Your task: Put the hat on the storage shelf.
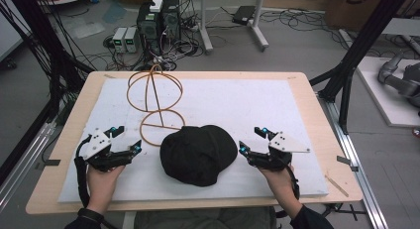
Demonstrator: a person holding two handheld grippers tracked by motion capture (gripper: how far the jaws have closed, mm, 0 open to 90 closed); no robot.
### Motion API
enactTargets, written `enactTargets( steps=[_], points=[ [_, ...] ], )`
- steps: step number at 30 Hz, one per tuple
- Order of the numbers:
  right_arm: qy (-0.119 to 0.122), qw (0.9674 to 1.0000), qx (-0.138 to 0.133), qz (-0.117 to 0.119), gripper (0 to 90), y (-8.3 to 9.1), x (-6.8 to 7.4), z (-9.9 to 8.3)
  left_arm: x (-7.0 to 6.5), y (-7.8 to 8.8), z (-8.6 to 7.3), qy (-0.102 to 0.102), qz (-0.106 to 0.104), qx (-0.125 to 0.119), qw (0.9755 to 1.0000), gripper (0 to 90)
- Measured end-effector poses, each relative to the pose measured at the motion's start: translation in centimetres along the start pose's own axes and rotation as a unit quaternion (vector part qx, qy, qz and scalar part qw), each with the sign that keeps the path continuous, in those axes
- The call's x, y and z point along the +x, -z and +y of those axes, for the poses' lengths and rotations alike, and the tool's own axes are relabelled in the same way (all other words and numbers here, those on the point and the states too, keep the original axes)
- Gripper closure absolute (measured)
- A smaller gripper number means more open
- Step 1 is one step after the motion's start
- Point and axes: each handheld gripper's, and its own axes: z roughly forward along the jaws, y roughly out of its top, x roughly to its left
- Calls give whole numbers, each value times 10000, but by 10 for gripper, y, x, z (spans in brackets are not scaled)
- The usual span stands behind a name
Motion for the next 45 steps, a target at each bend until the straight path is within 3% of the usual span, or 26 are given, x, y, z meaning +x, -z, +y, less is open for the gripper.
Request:
enactTargets(
  steps=[3,7,8,11,21,29,35,45],
  points=[
    [19,10000,11,-8,269,-2,0,-1,-1,-1,0,72,-90,12,9999,212],
    [52,10000,3,2,269,-3,1,-1,3,-2,-1,521,-405,28,9978,205],
    [55,10000,0,7,269,-4,1,-1,3,-2,-2,648,-427,15,9970,204],
    [49,10000,-5,0,269,-4,2,-1,4,0,-3,725,-364,-38,9967,202],
    [123,9999,-68,43,268,-2,5,1,7,3,-2,740,-57,-15,9972,168],
    [261,9995,-150,98,268,-1,11,2,6,2,-3,915,-147,70,9957,168],
    [339,9991,-178,191,268,-2,16,4,6,1,-3,933,-158,132,9954,168],
    [321,9986,-261,333,268,-1,22,6,1,1,-1,715,-59,162,9973,171]
  ],
)
